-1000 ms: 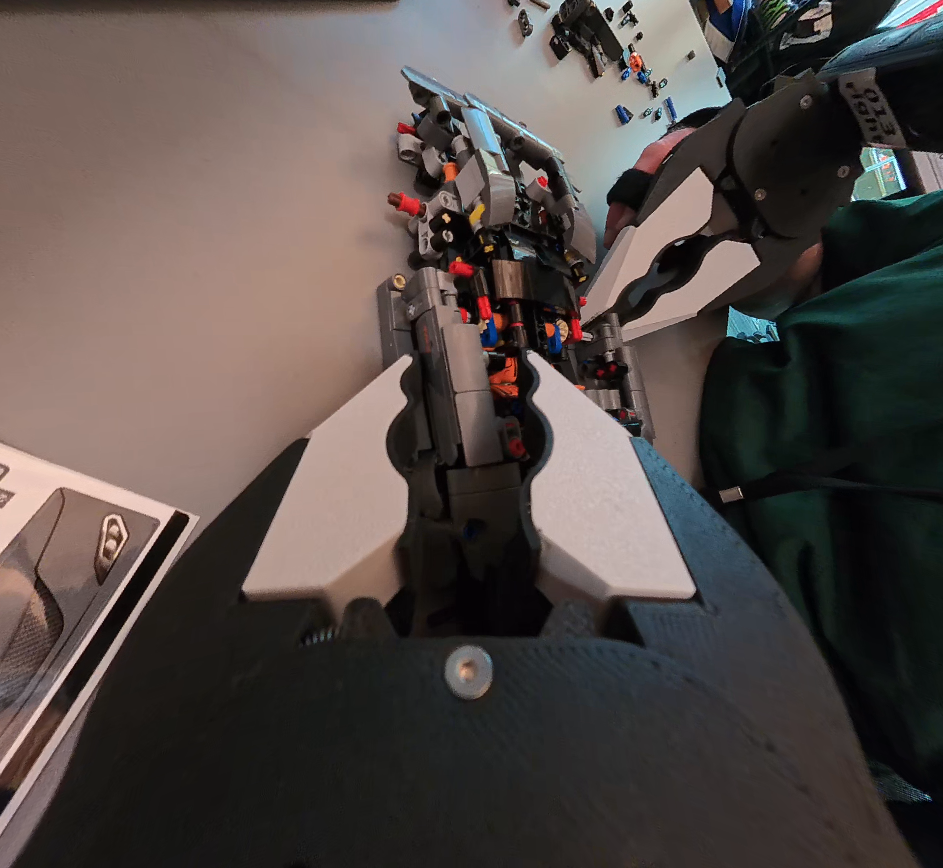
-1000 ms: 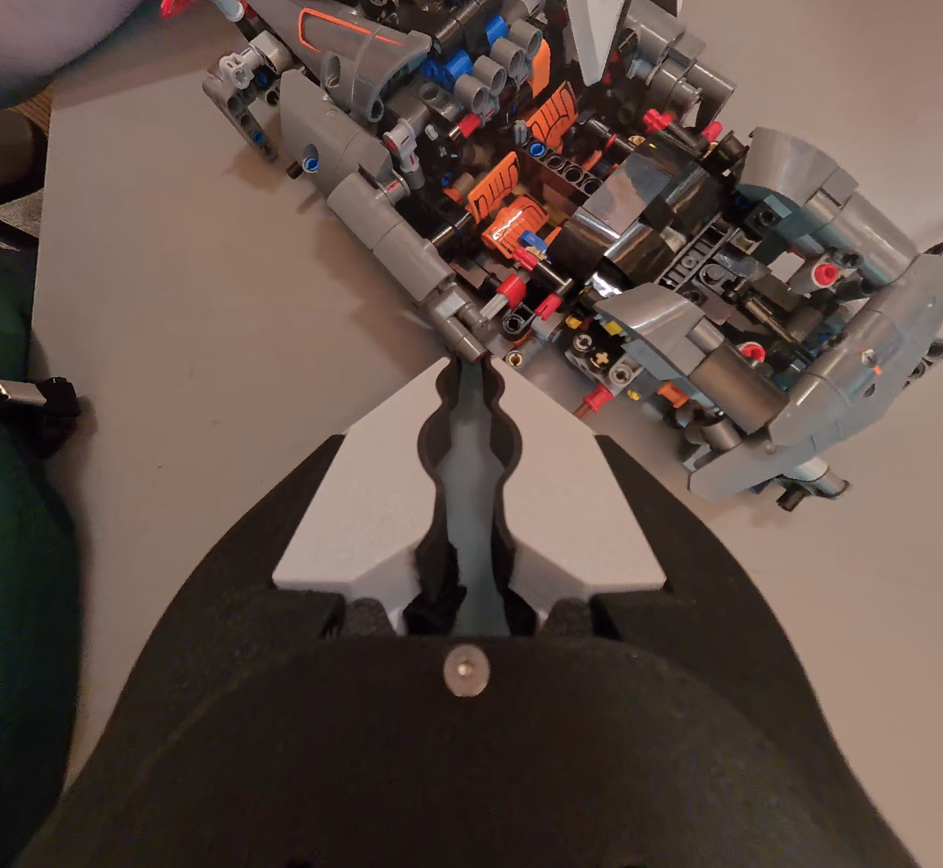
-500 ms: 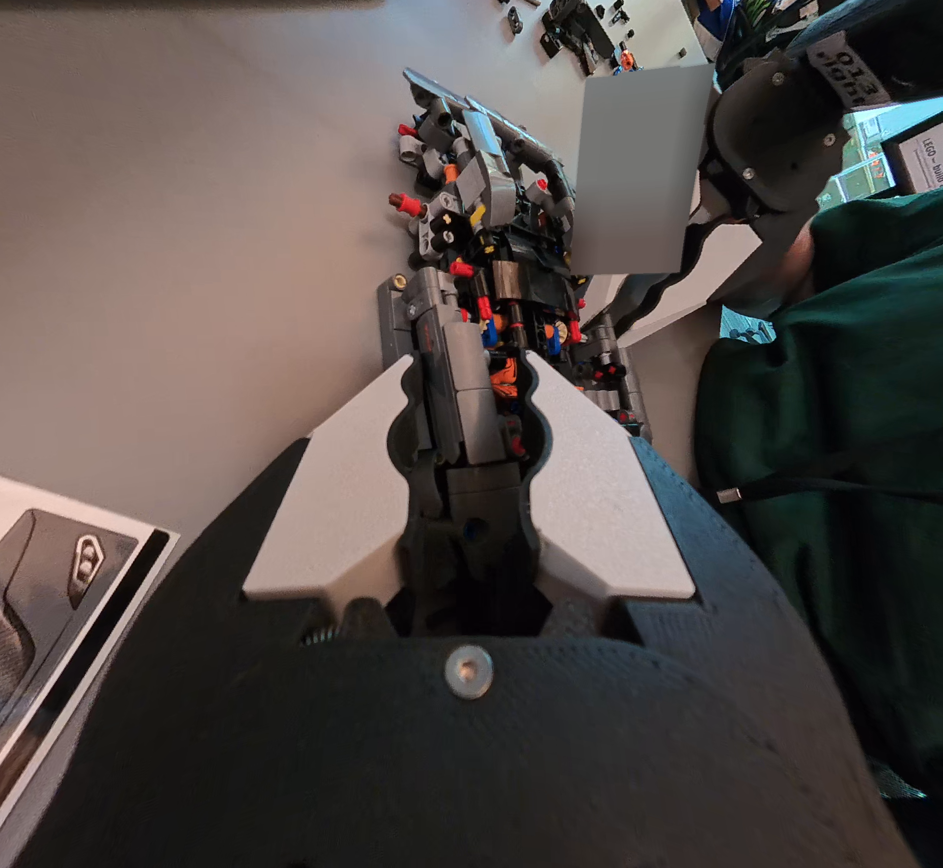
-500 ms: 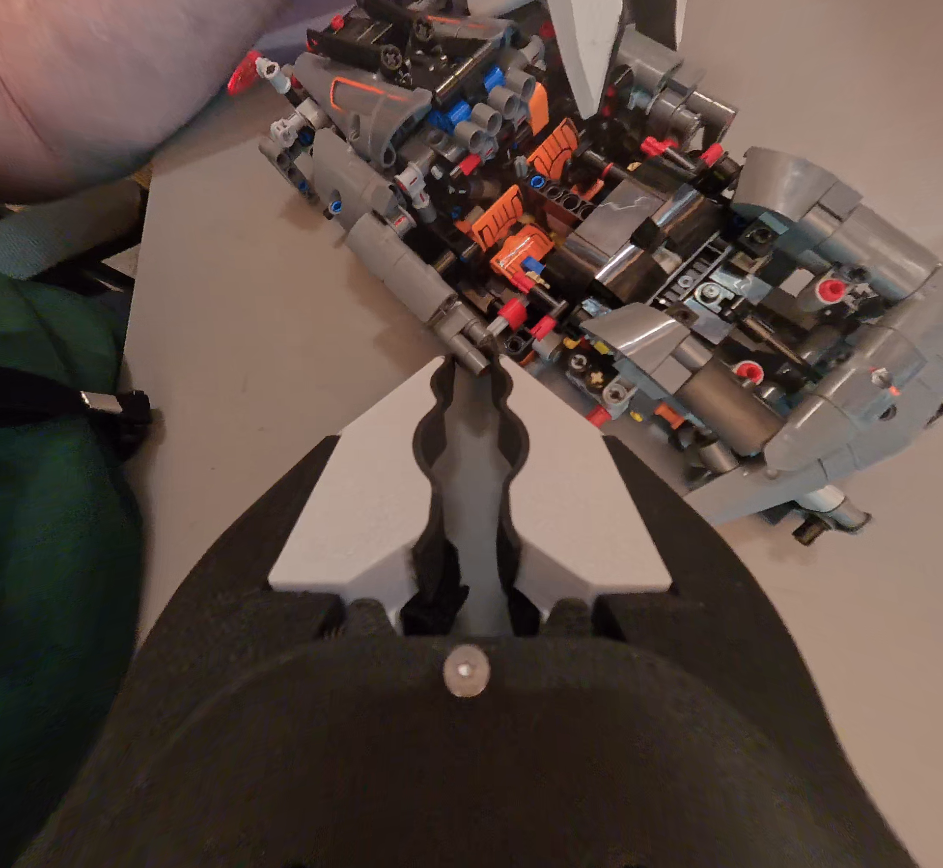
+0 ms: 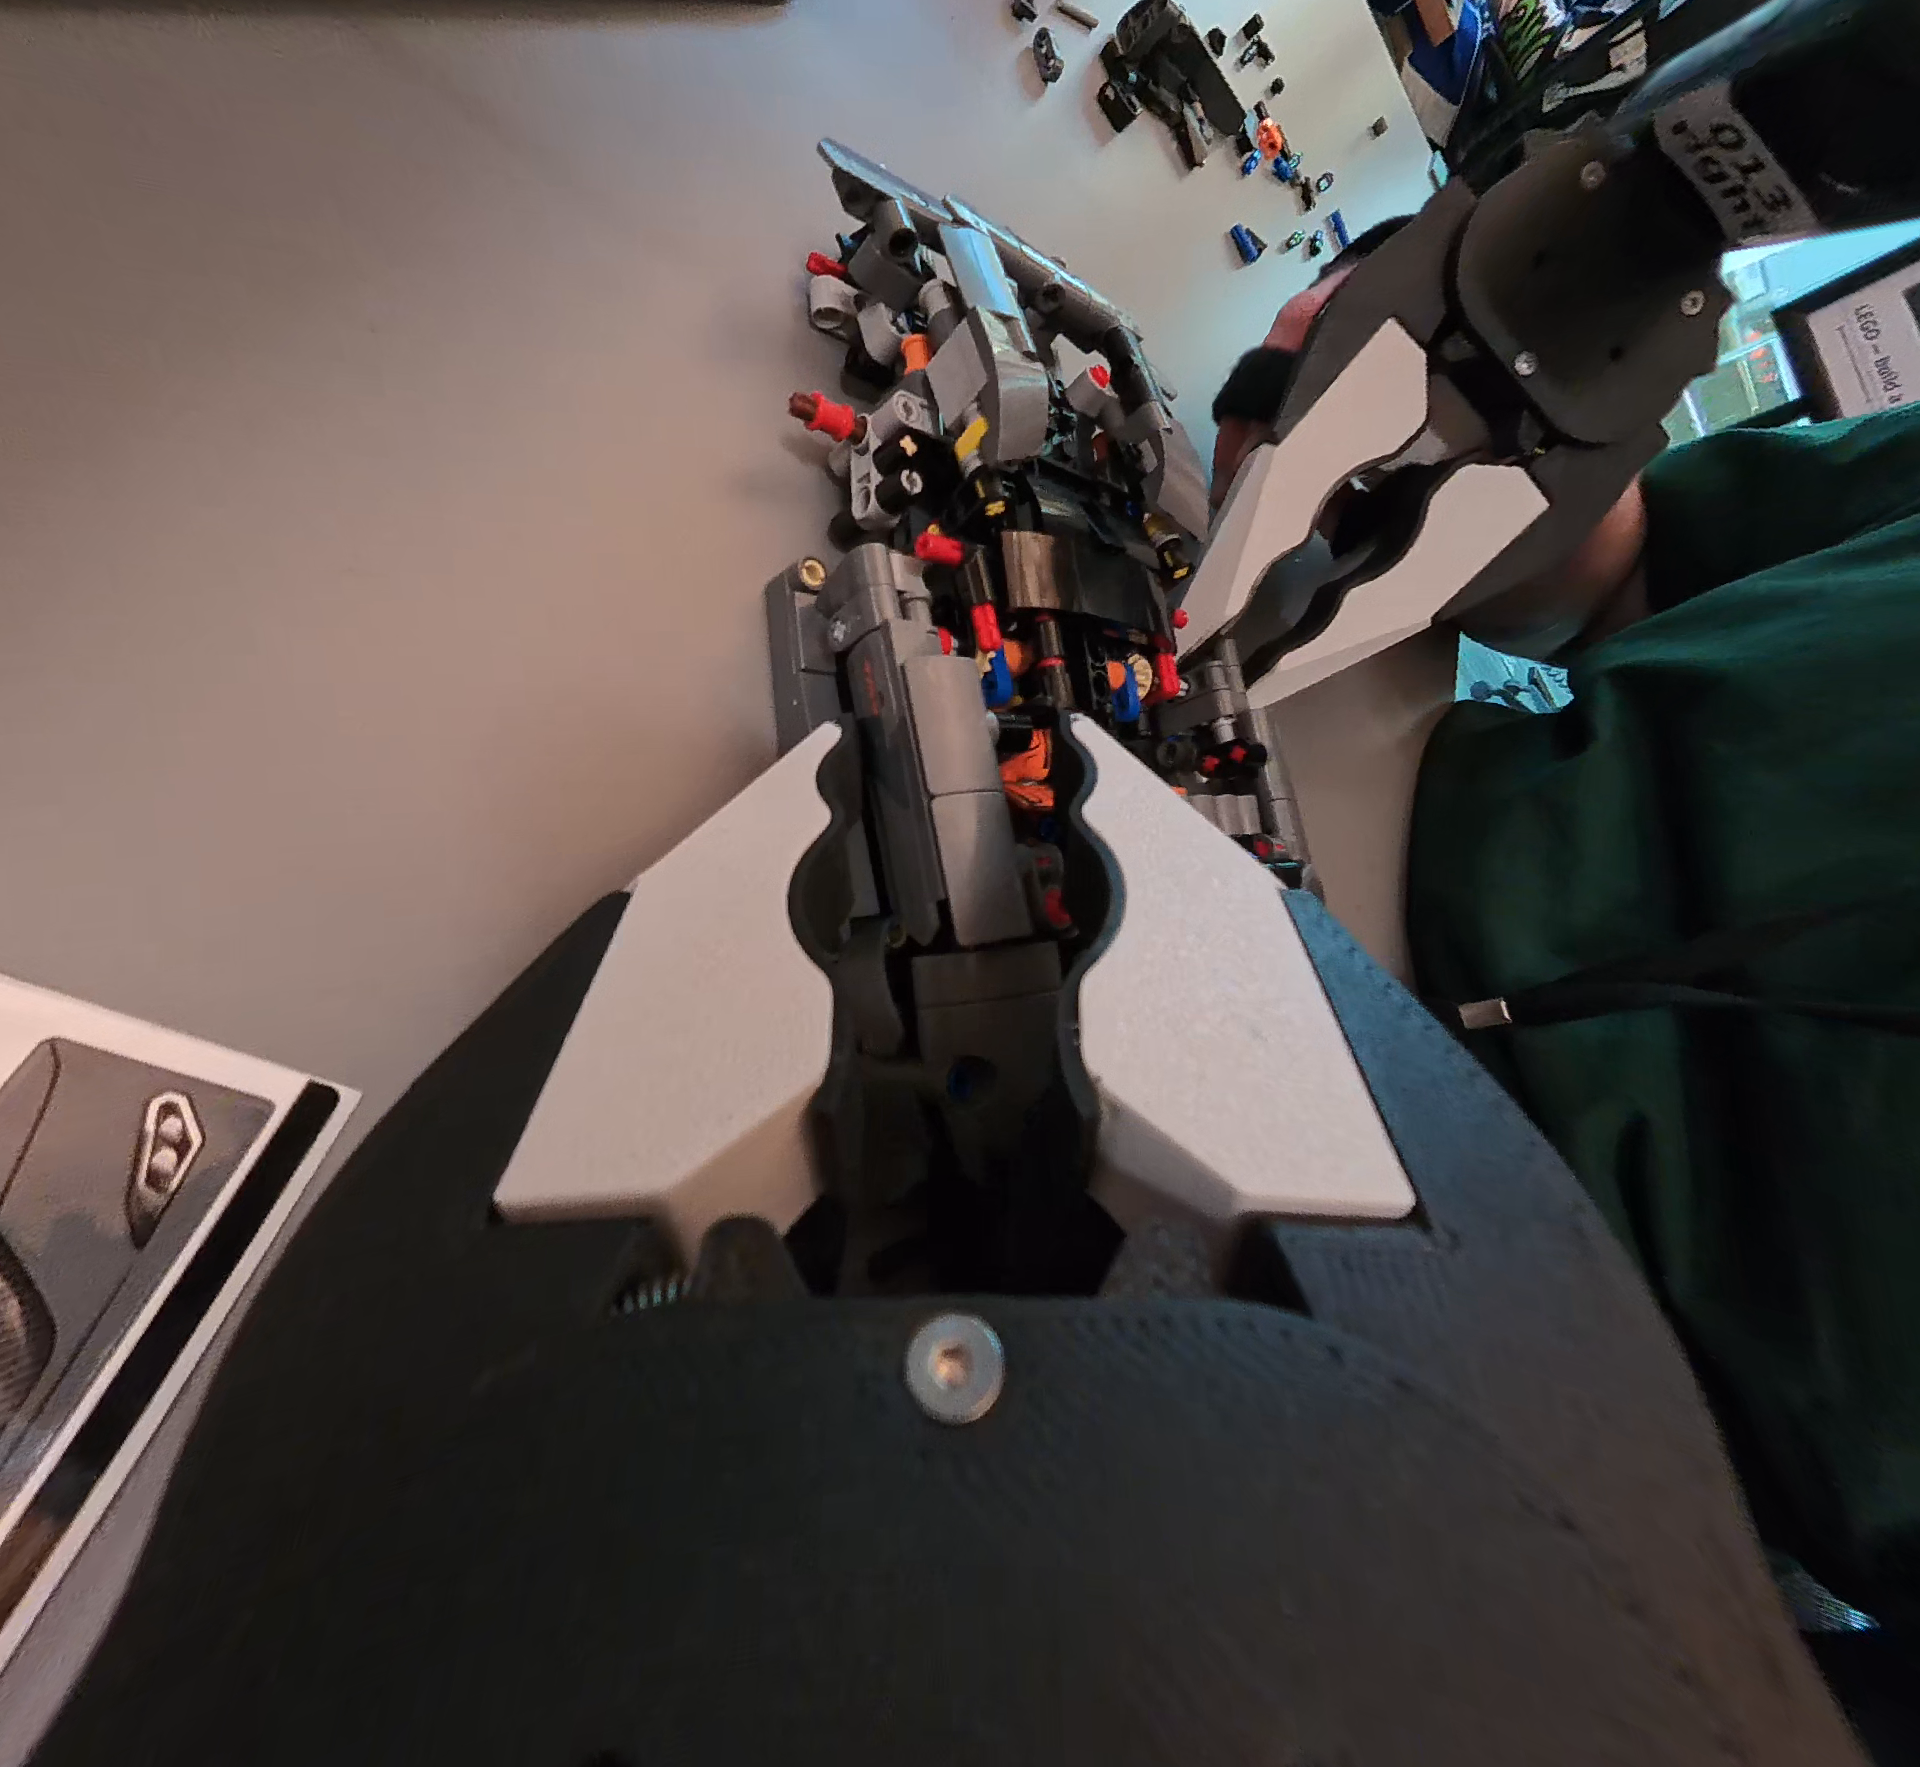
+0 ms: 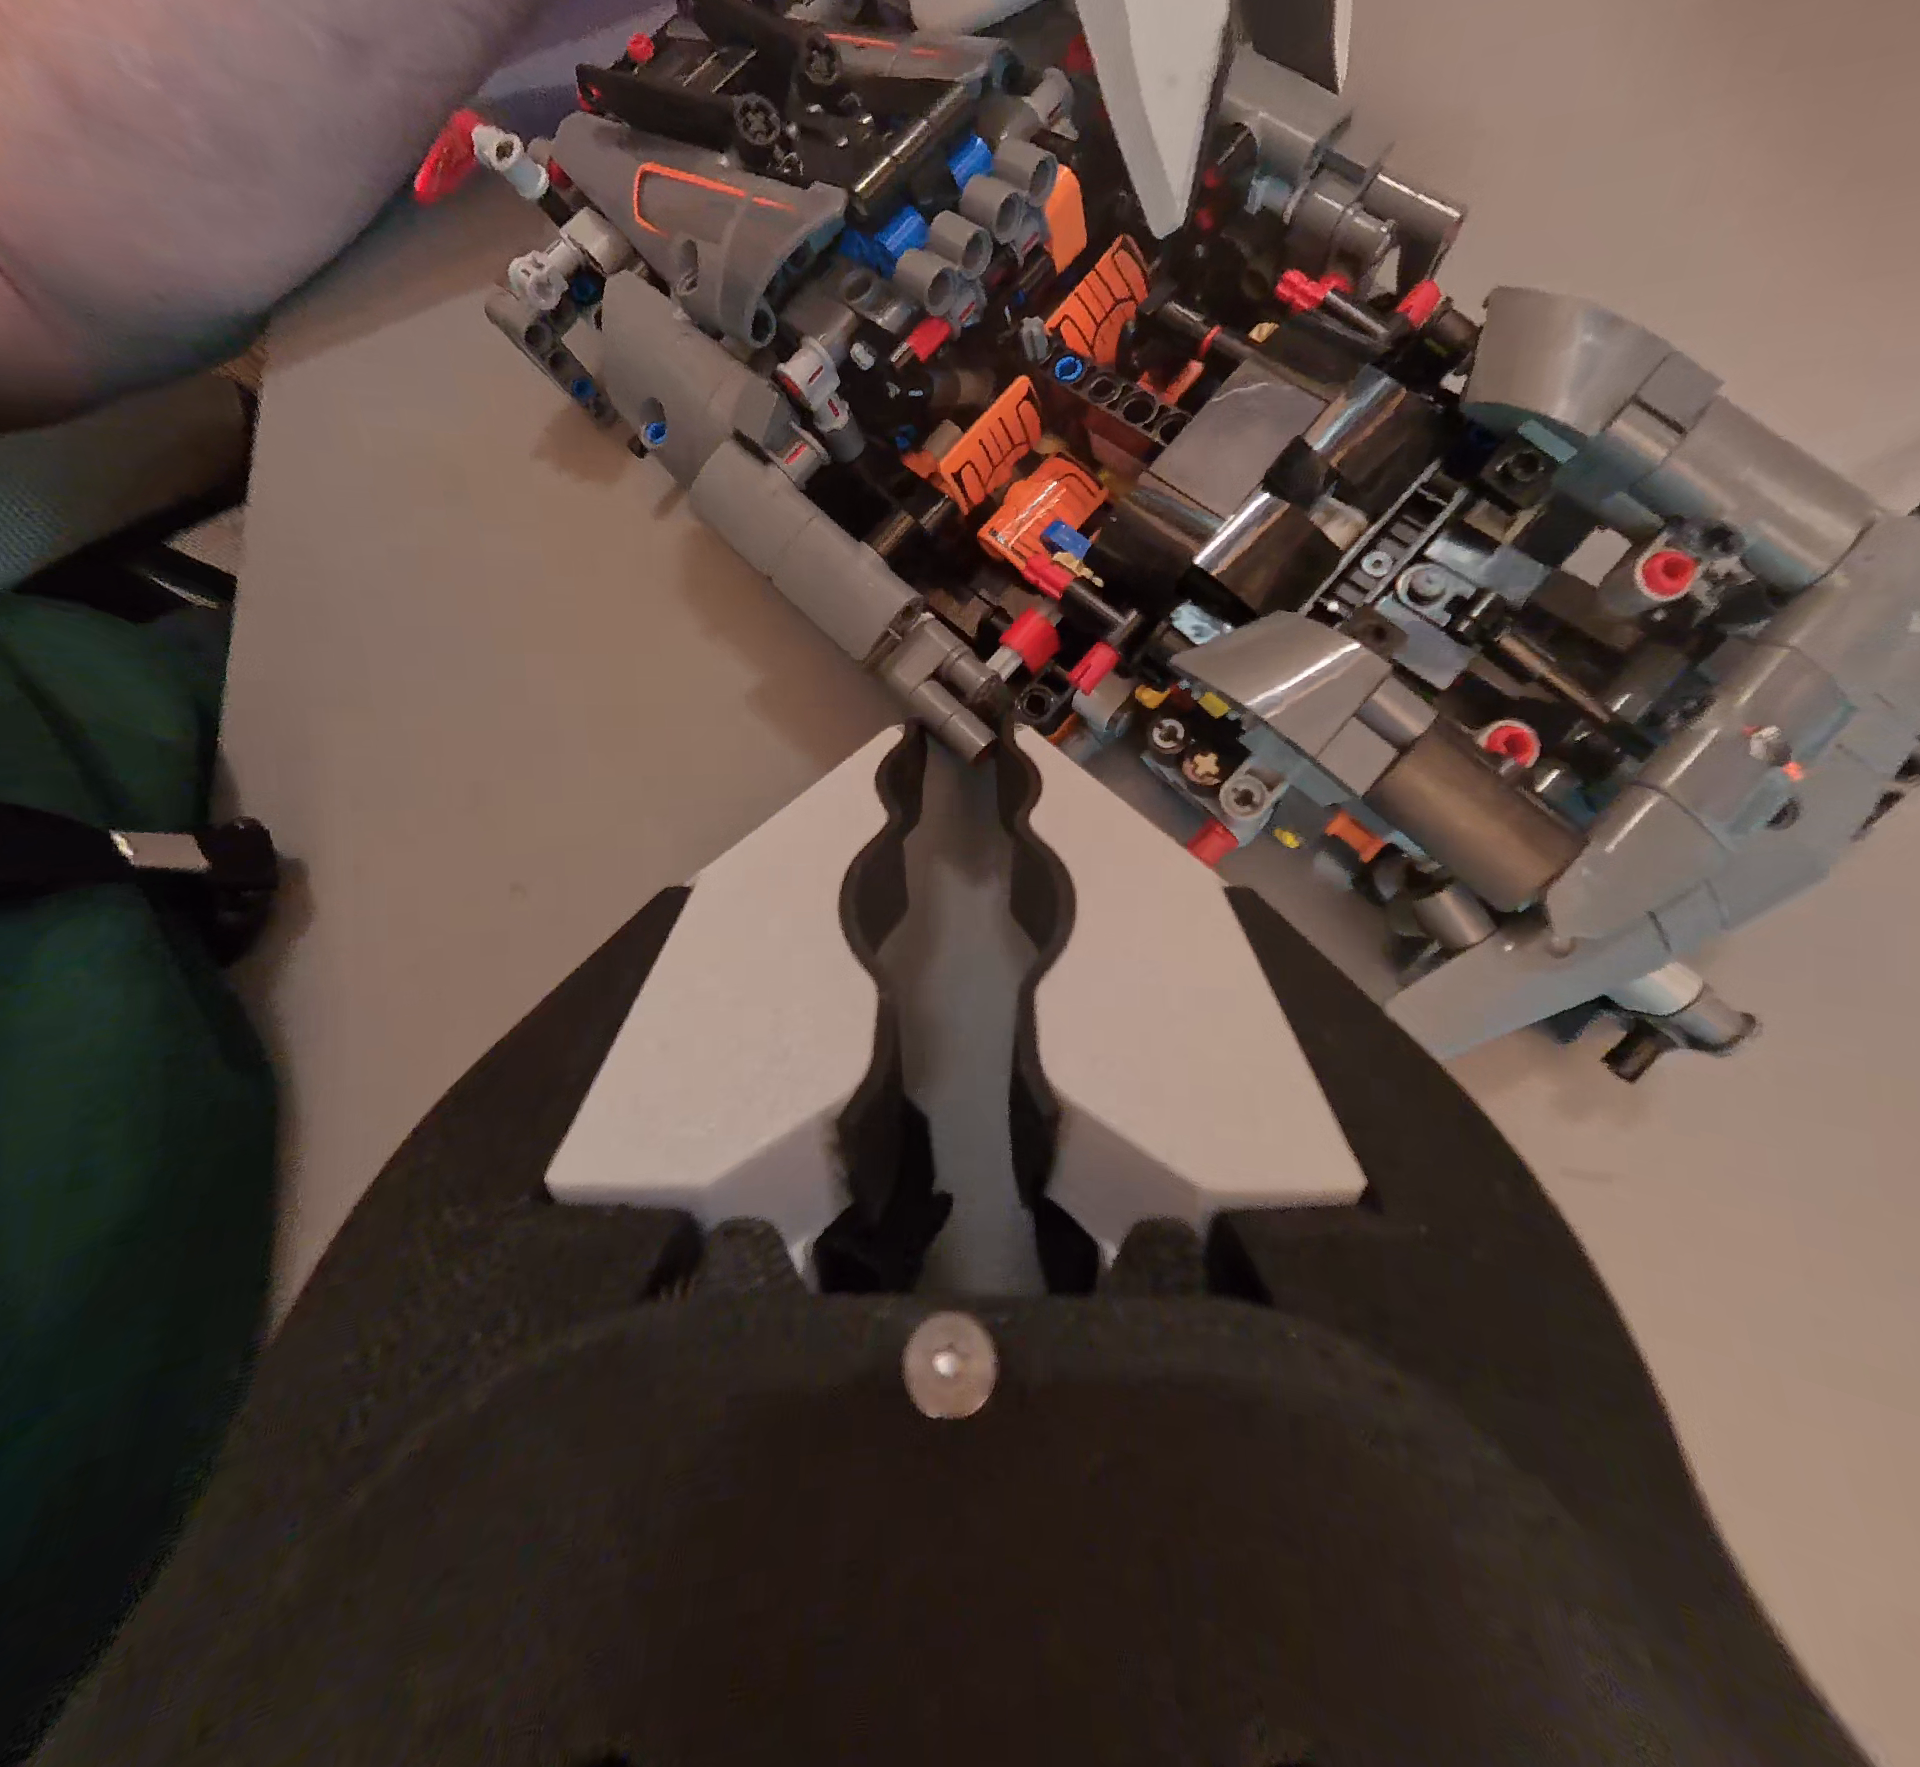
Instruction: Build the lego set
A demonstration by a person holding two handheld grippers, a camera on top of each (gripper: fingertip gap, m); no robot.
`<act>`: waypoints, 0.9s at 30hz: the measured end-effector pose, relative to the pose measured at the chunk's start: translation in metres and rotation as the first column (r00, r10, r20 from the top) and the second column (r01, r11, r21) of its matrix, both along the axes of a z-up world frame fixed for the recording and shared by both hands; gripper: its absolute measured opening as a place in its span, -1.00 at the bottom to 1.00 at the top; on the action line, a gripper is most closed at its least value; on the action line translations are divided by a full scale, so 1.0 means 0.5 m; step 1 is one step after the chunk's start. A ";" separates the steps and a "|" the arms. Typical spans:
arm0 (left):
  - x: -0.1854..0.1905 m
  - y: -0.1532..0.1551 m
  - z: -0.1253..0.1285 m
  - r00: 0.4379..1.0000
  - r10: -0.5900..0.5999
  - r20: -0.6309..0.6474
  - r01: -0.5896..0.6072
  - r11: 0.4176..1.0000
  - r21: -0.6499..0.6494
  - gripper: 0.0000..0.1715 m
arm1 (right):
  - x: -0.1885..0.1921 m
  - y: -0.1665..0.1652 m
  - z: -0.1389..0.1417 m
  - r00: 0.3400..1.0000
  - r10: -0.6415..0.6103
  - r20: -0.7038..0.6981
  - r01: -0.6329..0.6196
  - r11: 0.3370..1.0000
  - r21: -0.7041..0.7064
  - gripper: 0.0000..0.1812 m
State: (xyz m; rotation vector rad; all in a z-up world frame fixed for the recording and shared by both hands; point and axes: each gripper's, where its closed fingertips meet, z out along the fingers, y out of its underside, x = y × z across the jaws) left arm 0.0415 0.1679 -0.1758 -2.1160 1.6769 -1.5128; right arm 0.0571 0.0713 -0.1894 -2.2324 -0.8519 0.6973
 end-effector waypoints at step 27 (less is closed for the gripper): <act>-0.005 0.010 -0.001 0.999 0.032 -0.005 -0.032 0.999 -0.004 -0.60 | 0.020 0.021 0.001 0.986 -0.052 0.160 0.028 0.988 0.149 -0.99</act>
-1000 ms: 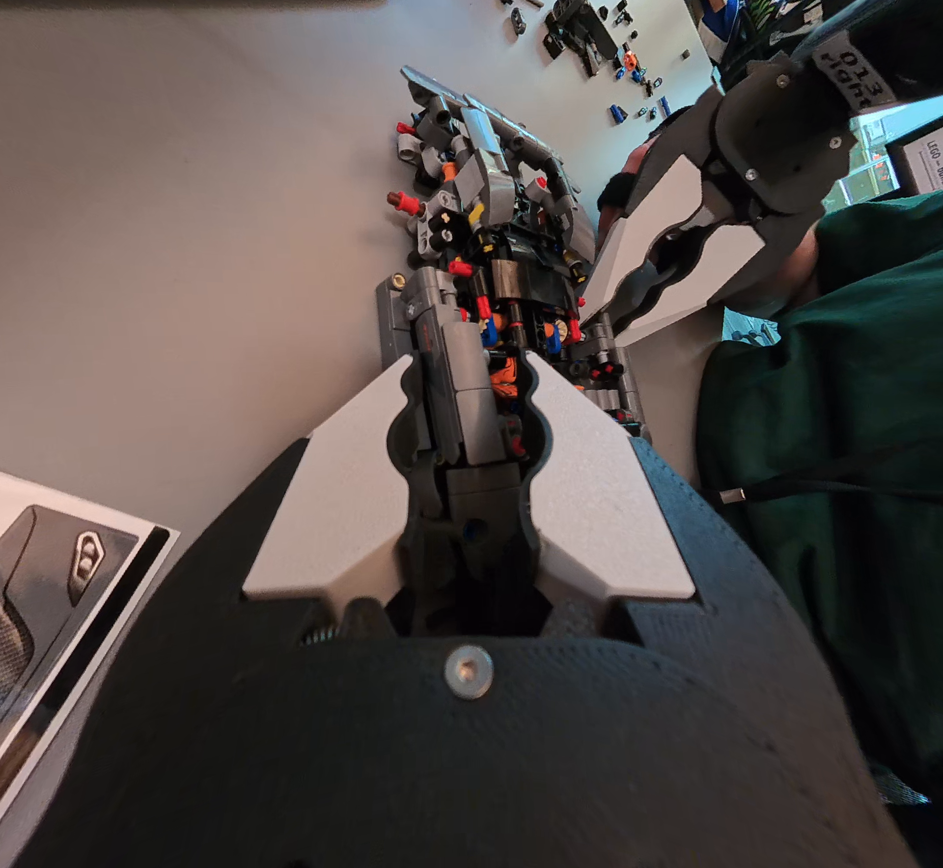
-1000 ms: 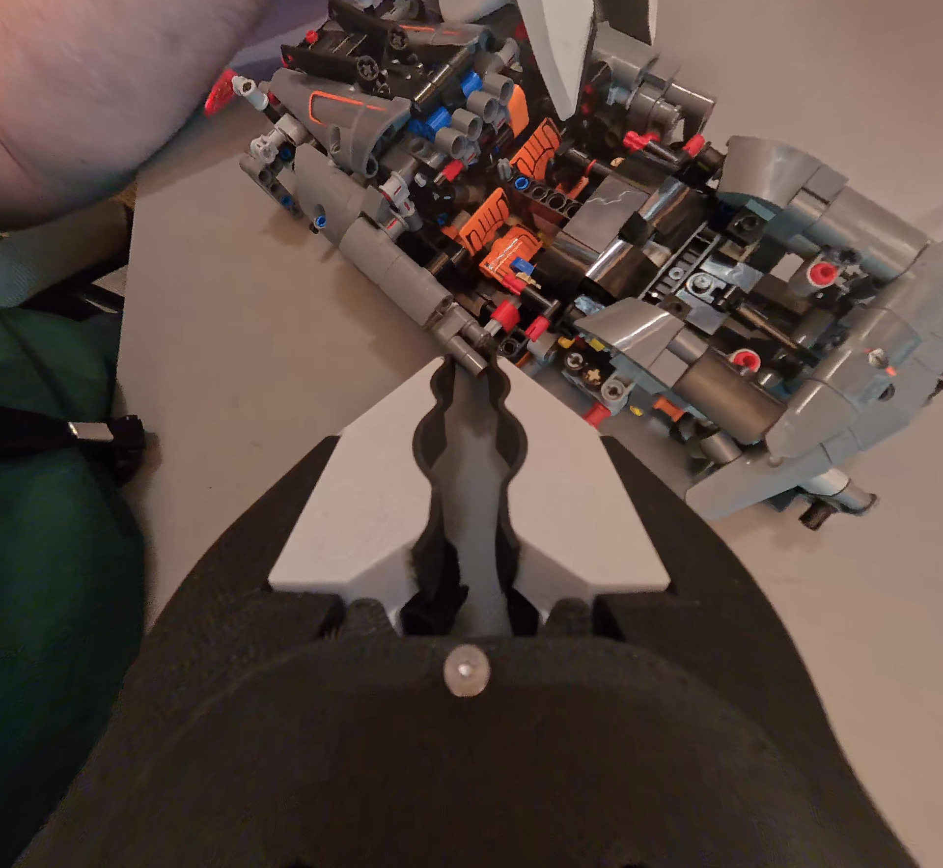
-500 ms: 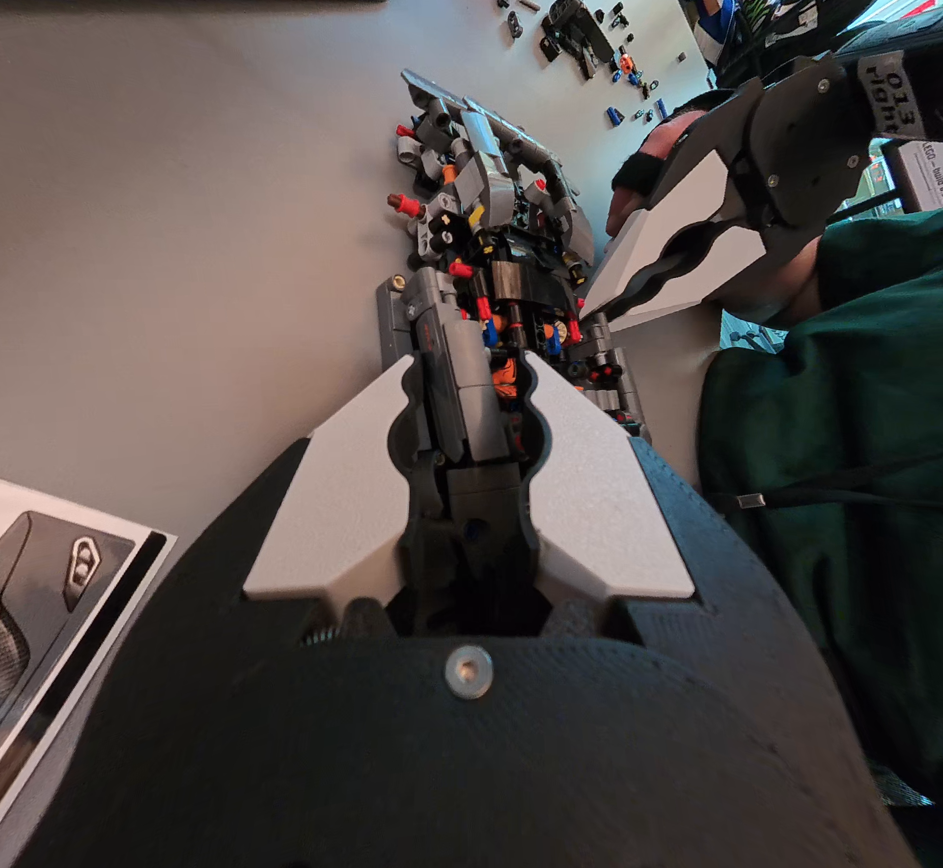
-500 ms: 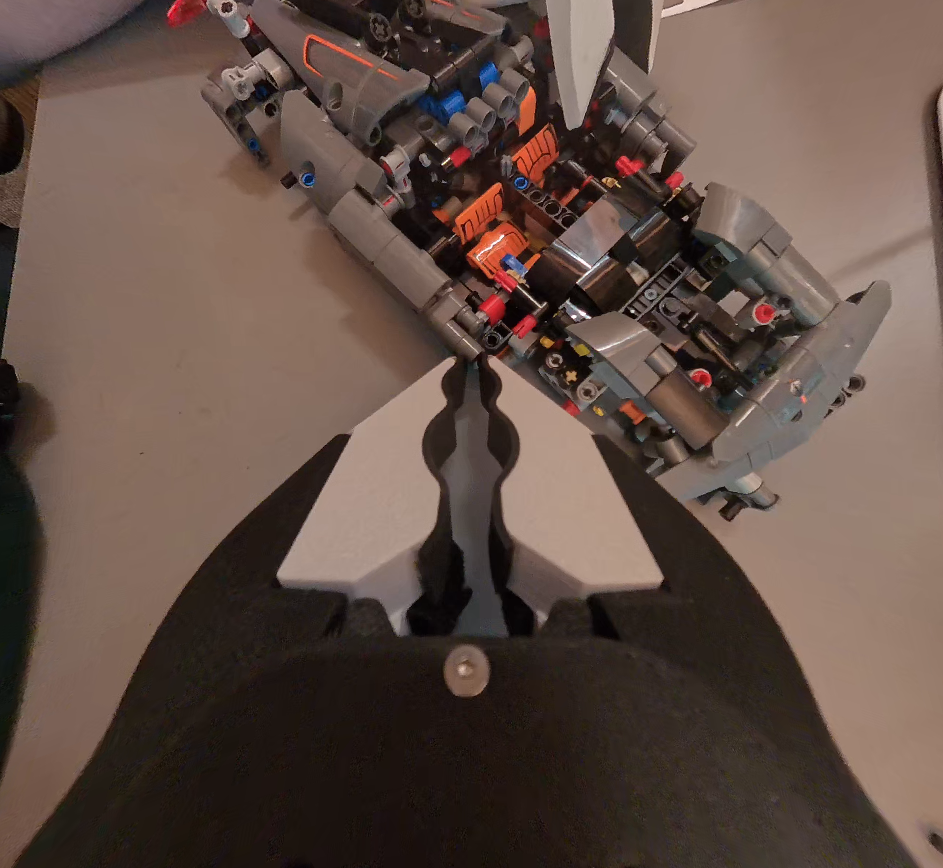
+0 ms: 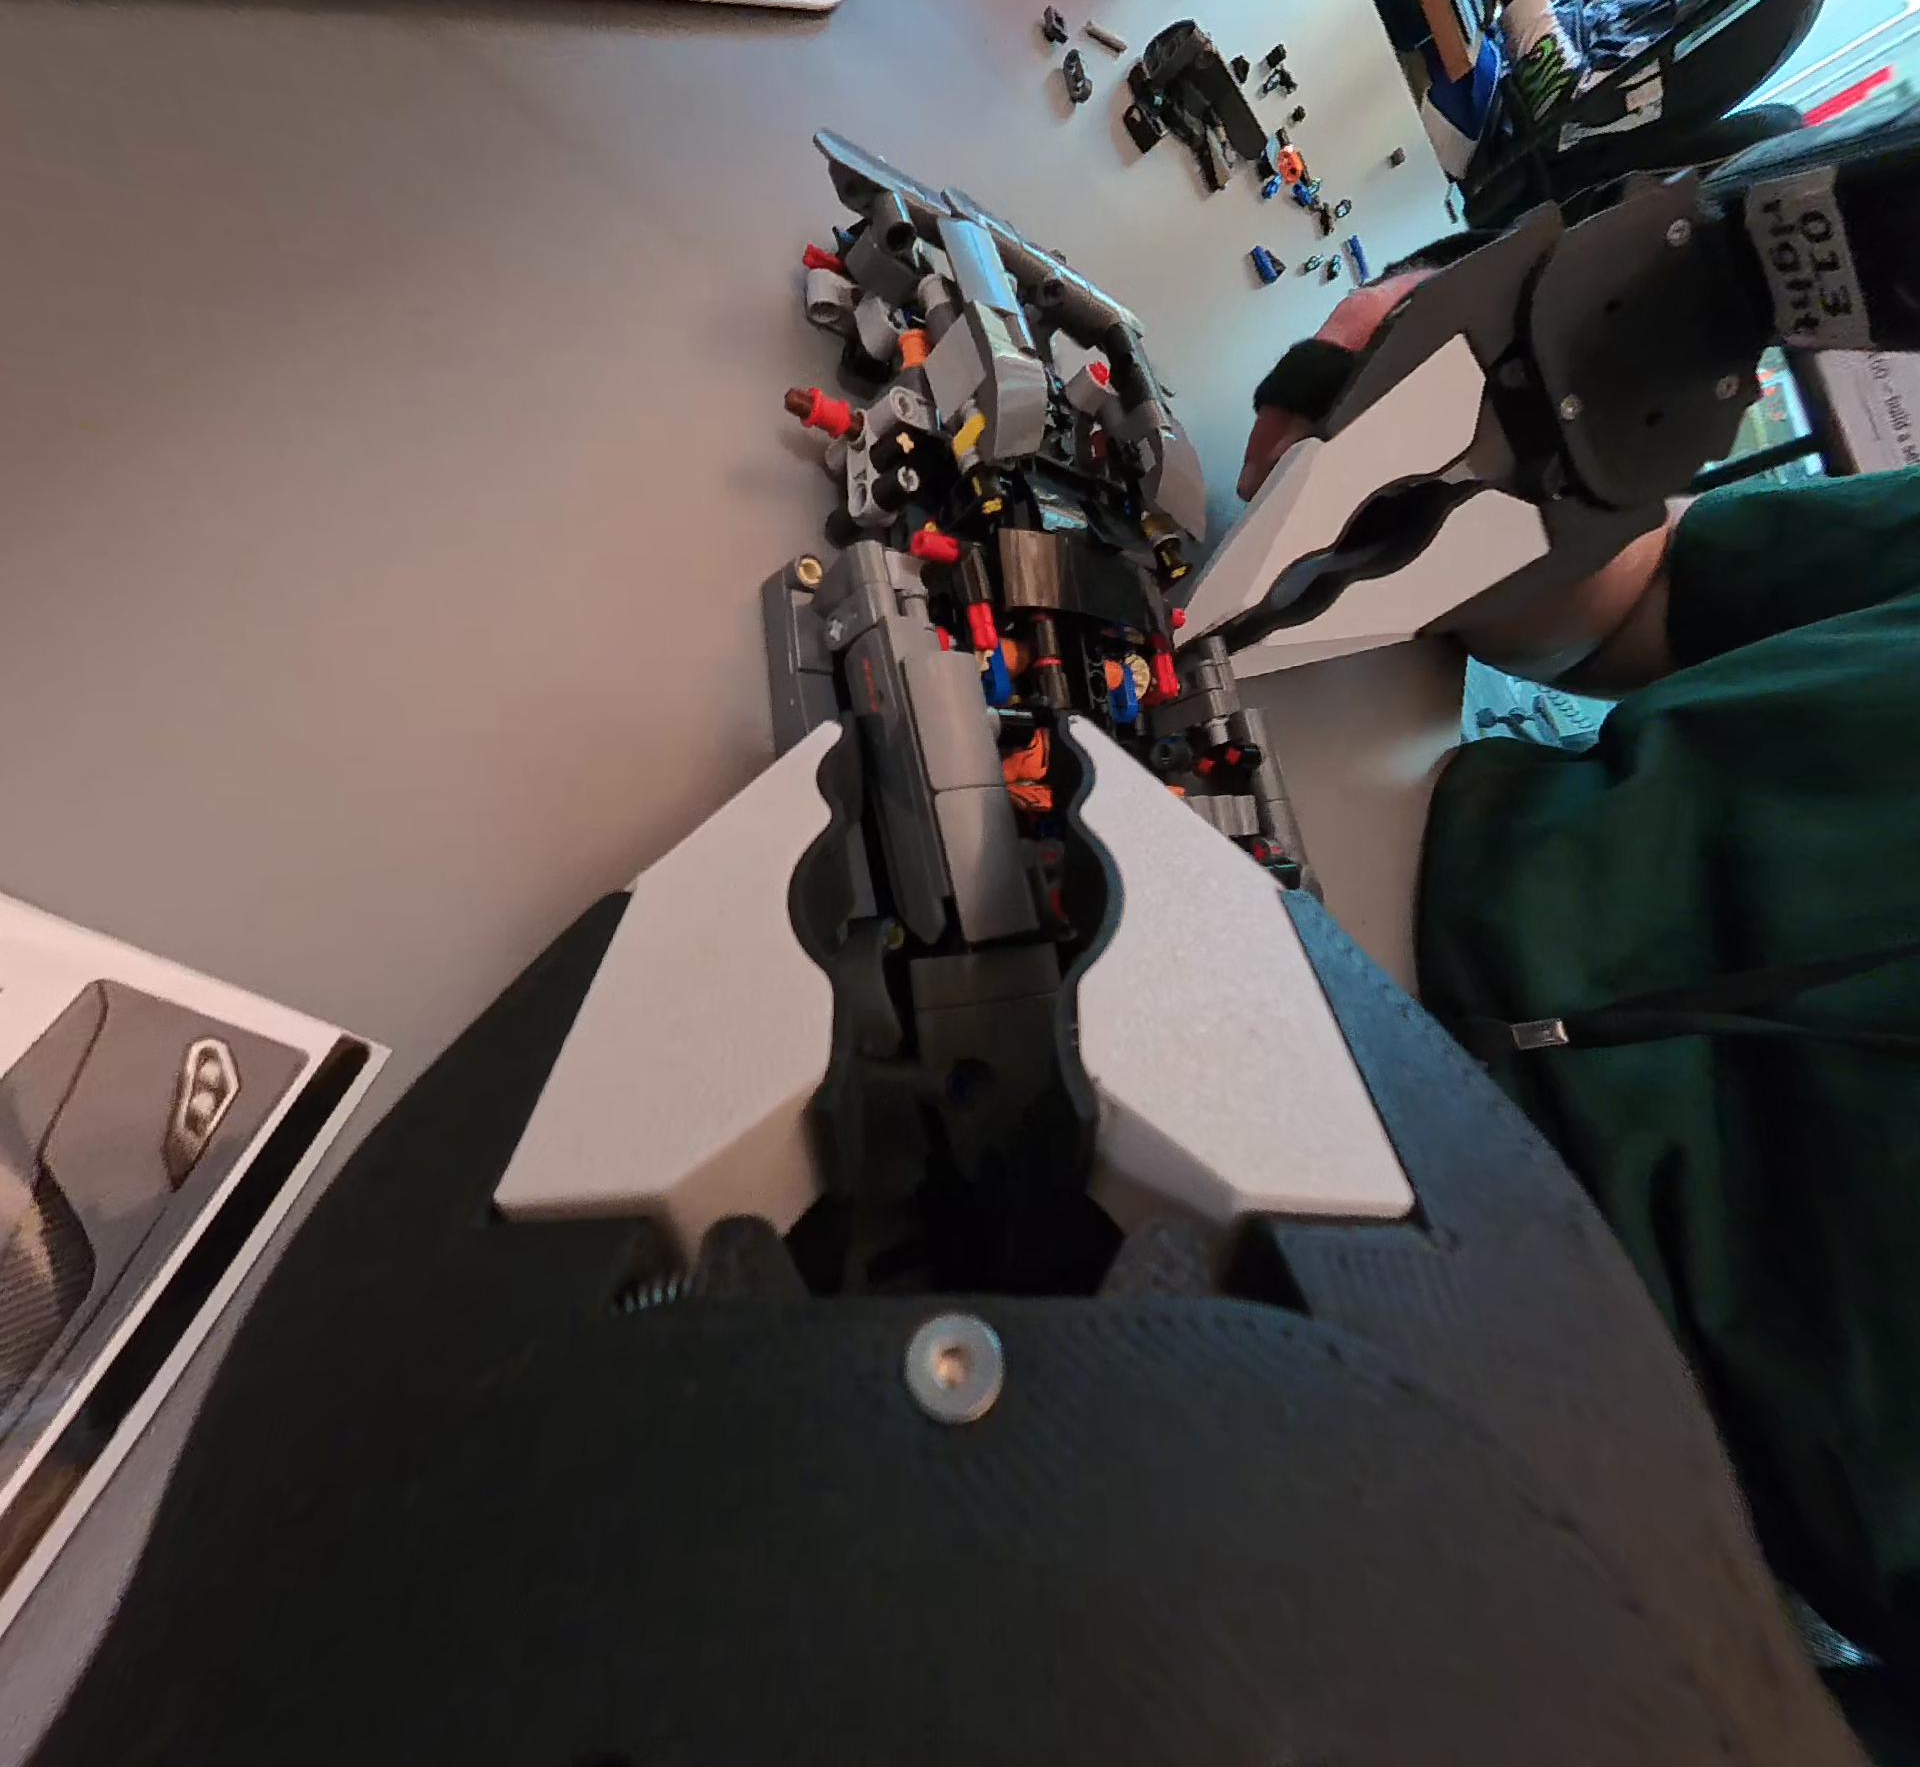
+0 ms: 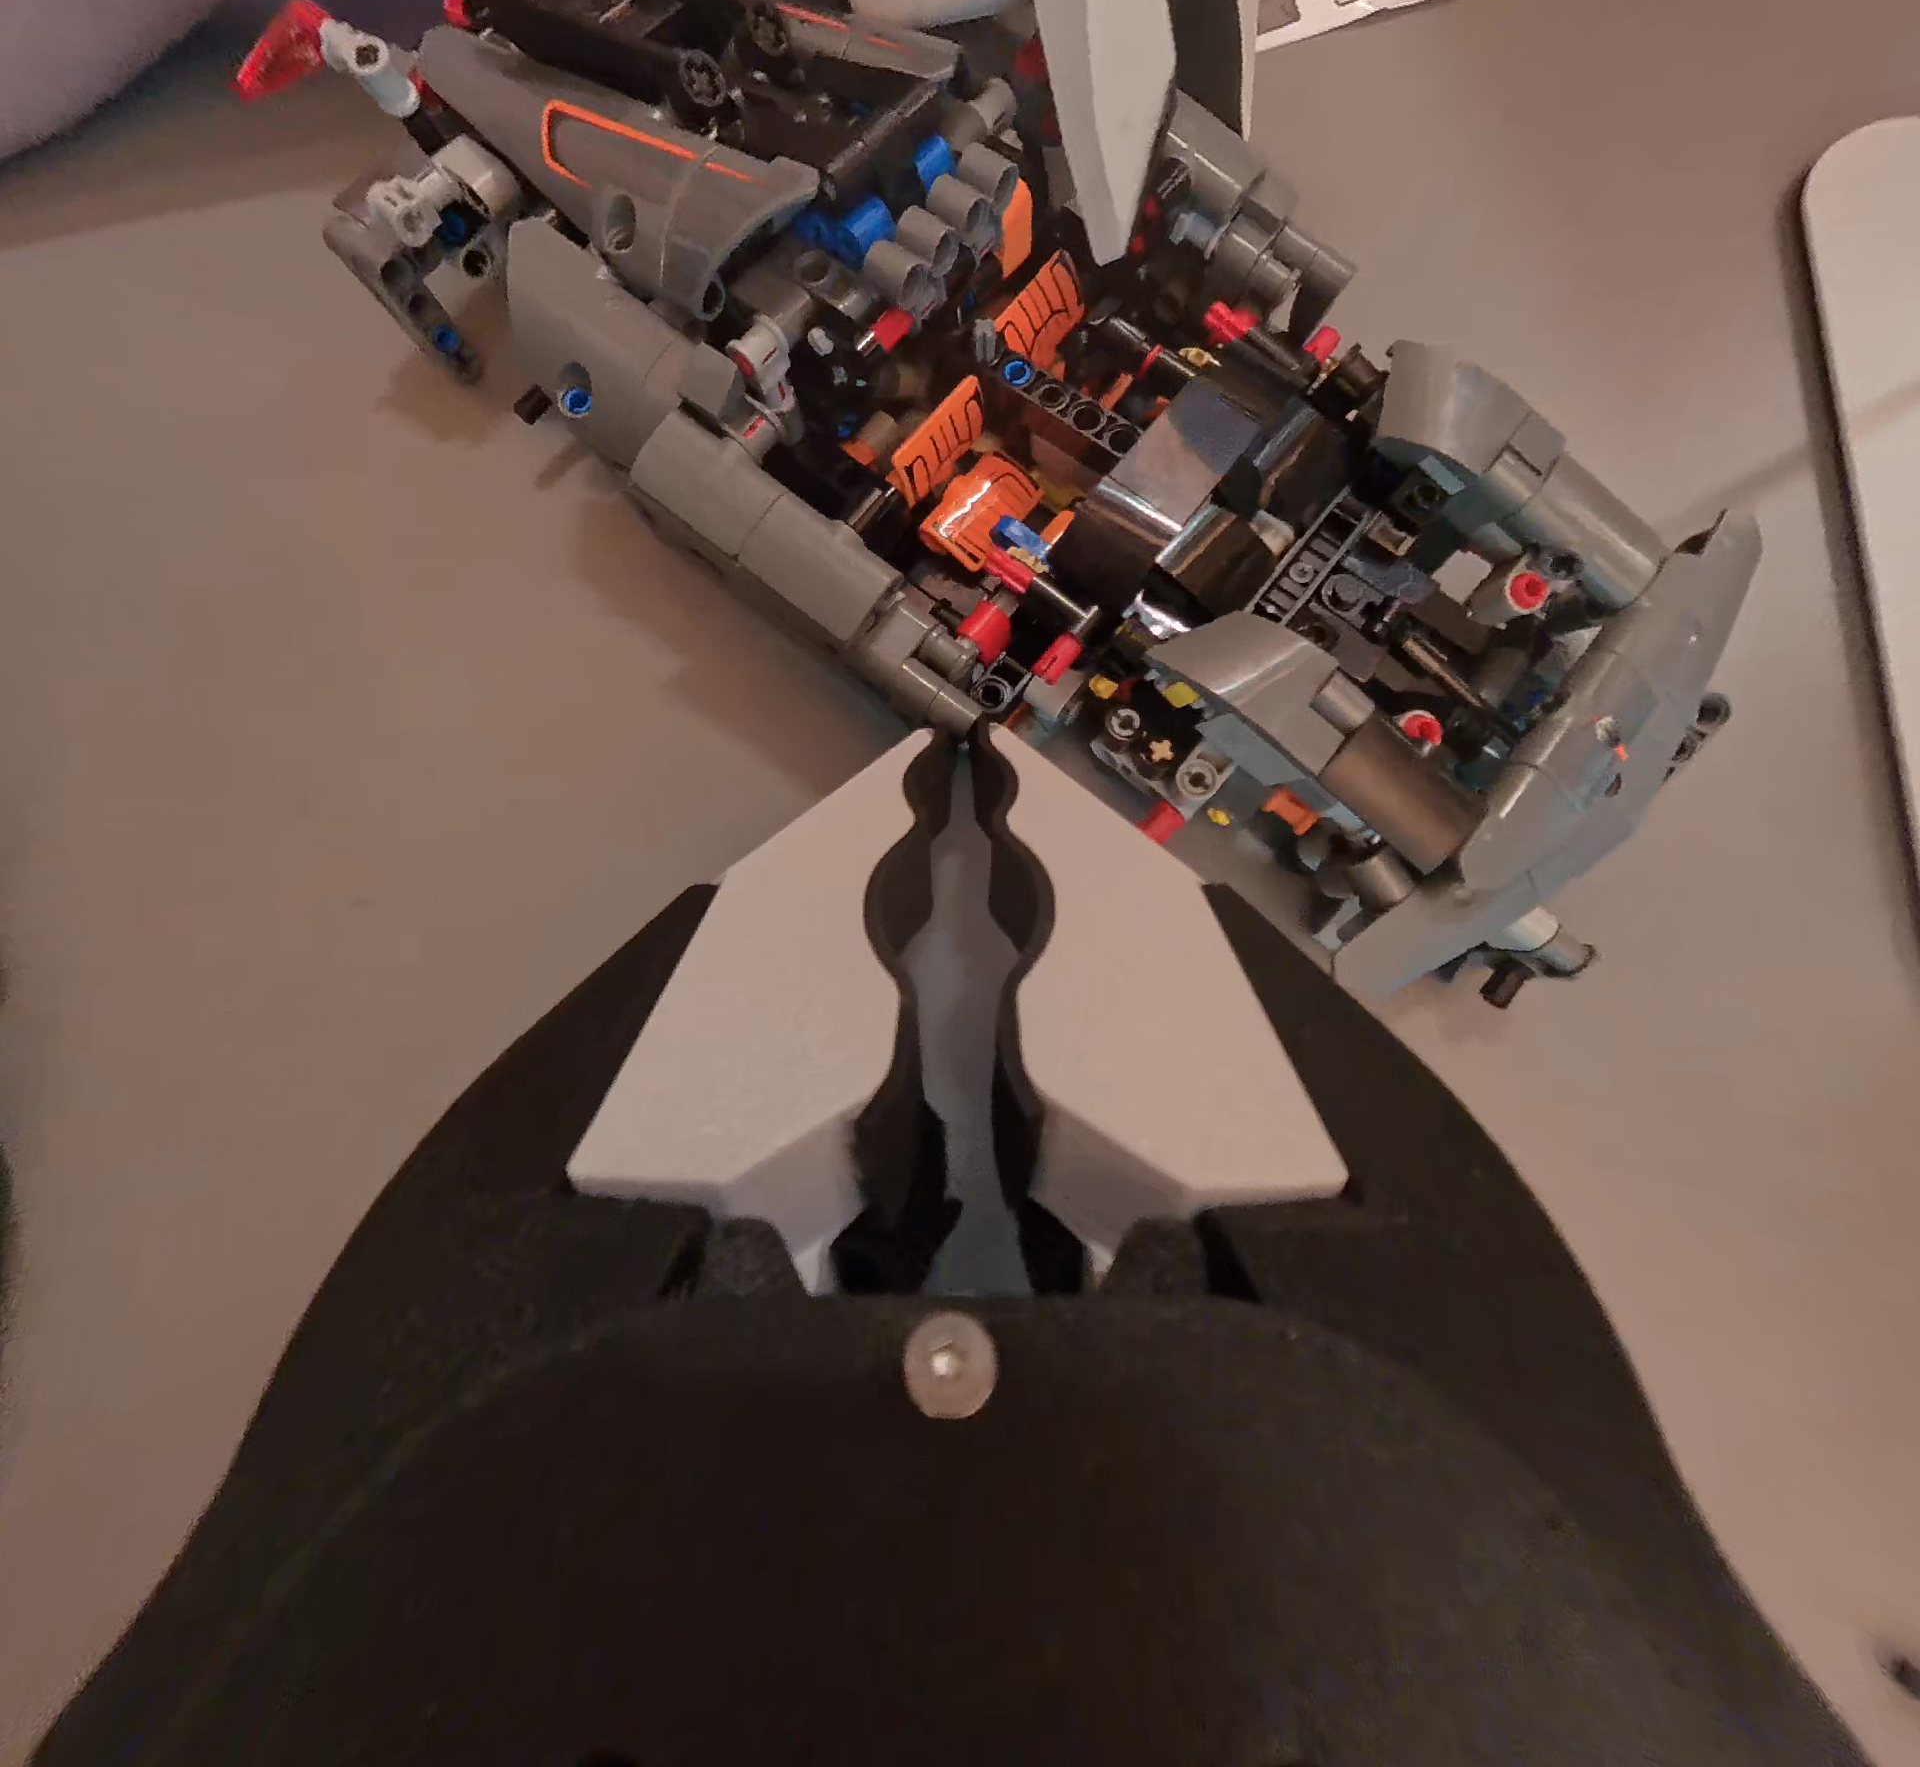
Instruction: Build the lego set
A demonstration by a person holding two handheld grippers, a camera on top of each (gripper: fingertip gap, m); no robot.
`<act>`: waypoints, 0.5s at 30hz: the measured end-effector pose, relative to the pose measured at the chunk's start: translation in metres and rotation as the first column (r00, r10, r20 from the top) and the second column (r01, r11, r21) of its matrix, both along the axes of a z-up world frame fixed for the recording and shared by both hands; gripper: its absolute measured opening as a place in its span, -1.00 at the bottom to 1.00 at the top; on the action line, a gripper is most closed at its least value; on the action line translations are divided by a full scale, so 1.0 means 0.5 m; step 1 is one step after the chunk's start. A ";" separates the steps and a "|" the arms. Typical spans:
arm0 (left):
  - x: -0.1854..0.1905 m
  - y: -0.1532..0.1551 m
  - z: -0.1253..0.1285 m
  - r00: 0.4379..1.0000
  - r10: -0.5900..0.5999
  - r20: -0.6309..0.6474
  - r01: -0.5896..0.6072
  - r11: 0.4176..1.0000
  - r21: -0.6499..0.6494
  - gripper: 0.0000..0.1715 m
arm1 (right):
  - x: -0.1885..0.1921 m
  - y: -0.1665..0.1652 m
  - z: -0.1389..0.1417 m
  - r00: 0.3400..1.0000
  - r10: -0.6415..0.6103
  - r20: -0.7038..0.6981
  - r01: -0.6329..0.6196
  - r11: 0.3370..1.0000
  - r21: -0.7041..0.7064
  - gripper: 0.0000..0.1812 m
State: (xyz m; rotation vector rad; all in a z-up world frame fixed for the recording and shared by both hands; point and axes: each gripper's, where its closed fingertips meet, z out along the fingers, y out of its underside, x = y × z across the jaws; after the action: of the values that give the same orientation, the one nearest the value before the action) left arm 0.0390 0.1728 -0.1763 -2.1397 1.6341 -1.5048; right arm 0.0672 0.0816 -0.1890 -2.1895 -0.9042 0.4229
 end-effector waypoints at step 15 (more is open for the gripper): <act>0.019 0.016 0.014 0.998 0.002 0.068 -0.006 0.999 0.053 -0.66 | 0.001 -0.002 -0.004 0.998 0.060 0.016 -0.061 0.997 0.042 -0.98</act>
State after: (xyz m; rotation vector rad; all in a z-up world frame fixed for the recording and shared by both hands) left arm 0.0485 0.1808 -0.1691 -2.0401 1.6273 -1.4981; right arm 0.0677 0.0807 -0.1911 -2.1334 -0.9807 0.4129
